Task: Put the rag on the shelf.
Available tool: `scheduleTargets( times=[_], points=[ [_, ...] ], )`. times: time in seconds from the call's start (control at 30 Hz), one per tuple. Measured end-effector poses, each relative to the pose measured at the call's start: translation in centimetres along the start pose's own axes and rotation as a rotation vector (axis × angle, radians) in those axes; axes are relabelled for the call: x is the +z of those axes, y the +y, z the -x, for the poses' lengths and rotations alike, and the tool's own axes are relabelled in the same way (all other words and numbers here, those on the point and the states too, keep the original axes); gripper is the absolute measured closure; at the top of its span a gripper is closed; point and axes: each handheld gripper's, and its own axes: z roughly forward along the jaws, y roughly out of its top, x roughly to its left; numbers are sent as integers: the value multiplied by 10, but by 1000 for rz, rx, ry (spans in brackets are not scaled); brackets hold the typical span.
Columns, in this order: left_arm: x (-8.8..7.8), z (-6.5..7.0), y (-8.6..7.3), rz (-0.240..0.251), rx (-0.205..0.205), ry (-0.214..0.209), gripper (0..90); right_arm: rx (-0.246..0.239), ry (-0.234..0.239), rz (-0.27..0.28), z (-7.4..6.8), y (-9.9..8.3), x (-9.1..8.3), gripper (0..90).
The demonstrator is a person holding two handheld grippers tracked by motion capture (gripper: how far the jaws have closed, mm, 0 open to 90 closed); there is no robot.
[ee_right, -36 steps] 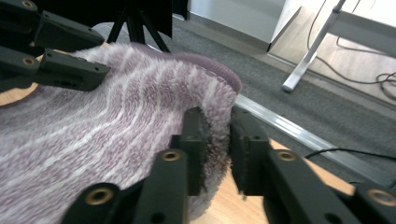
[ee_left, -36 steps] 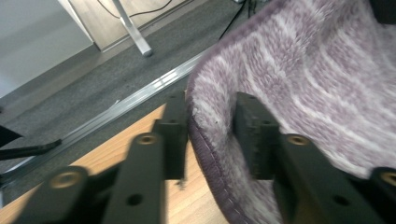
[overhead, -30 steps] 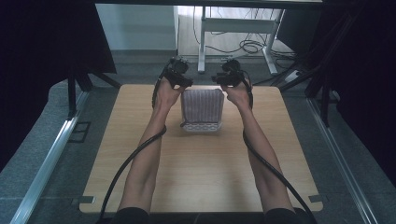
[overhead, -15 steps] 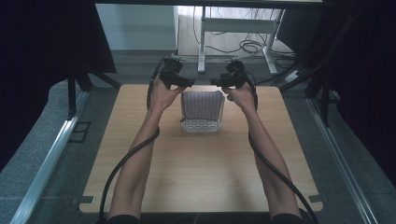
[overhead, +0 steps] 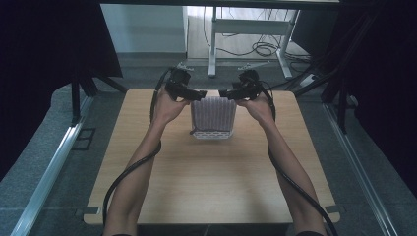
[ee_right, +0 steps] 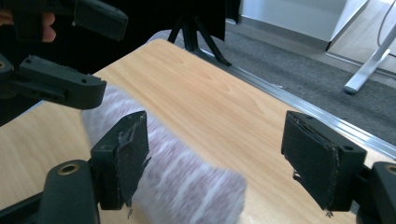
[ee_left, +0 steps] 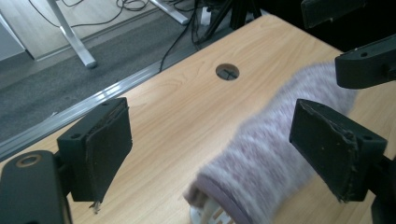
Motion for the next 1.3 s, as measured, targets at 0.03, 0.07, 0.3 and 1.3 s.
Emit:
scheduleTargets(
  times=[0.03,0.07,0.3,1.3],
  points=[
    [0,0,0,0,0,0,122,0,0,0,0,0,0,236],
    [-1,1,-1,-1,5,1,122,-3,5,-3,-1,-2,-1,235],
    [-14,8,-16,0,40,0,108,-29,26,-26,-9,-18,-8,211],
    [-54,51,-115,43,107,-31,103,-73,52,-100,-45,-105,-41,81]
  ],
)
